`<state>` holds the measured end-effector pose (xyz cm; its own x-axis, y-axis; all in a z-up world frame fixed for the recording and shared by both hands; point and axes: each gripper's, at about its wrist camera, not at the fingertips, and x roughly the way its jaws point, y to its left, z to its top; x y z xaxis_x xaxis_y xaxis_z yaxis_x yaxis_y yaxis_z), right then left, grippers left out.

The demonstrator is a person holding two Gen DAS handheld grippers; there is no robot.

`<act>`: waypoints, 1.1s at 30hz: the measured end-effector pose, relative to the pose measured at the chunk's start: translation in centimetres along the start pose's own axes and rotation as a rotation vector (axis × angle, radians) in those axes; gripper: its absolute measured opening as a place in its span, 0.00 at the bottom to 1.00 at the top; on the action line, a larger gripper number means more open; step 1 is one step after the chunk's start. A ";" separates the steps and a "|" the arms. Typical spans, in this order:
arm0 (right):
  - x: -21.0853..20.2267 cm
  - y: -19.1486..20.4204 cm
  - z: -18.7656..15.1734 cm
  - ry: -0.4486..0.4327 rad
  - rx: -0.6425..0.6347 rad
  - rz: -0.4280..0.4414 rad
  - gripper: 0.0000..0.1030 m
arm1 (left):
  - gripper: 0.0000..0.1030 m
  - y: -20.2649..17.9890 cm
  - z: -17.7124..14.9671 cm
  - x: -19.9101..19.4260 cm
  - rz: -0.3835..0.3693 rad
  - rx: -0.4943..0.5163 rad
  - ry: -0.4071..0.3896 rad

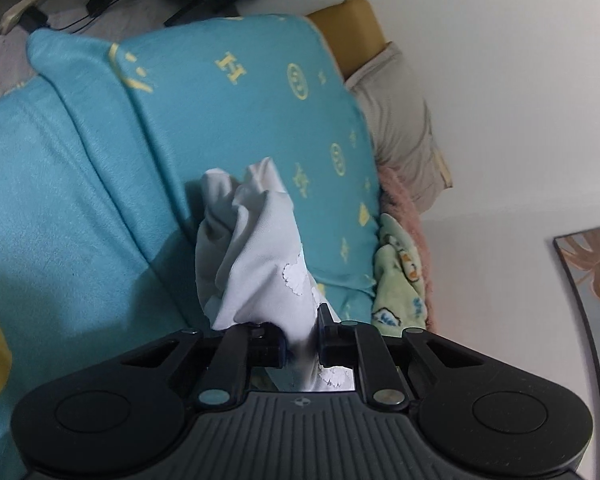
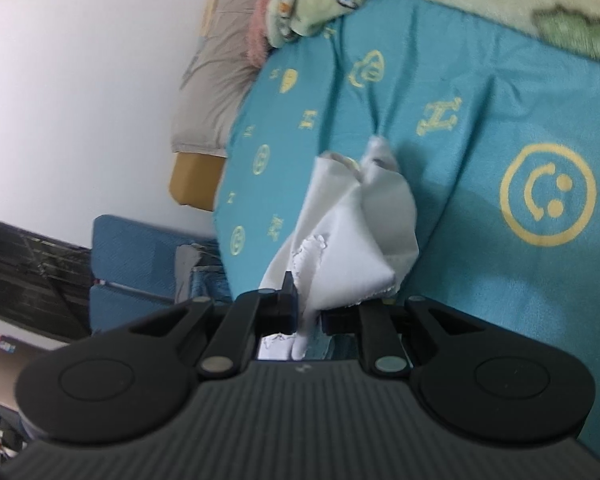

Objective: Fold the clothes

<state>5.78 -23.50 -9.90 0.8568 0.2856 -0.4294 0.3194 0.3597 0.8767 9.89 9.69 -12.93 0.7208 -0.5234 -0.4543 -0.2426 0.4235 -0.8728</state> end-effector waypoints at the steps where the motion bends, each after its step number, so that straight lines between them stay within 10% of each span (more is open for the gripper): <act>1: -0.7 0.4 0.0 -0.005 0.001 0.011 0.14 | 0.14 -0.6 -0.2 -0.6 -0.003 0.007 0.001; 16: -8.0 1.8 4.6 0.037 0.014 0.024 0.14 | 0.13 -10.3 -3.8 -3.1 0.018 0.106 0.112; 26: -11.5 0.7 19.2 -0.087 0.006 -0.019 0.14 | 0.13 -22.7 -9.7 11.4 0.023 0.269 0.280; 33: -17.3 5.0 33.7 -0.393 -0.175 -0.033 0.14 | 0.13 -37.9 -16.7 22.6 -0.222 0.460 0.370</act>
<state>6.19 -56.58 9.17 0.9472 -0.0764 -0.3113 0.3045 0.5179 0.7994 24.48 -30.54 6.92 0.4295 -0.8217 -0.3746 0.2508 0.5070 -0.8246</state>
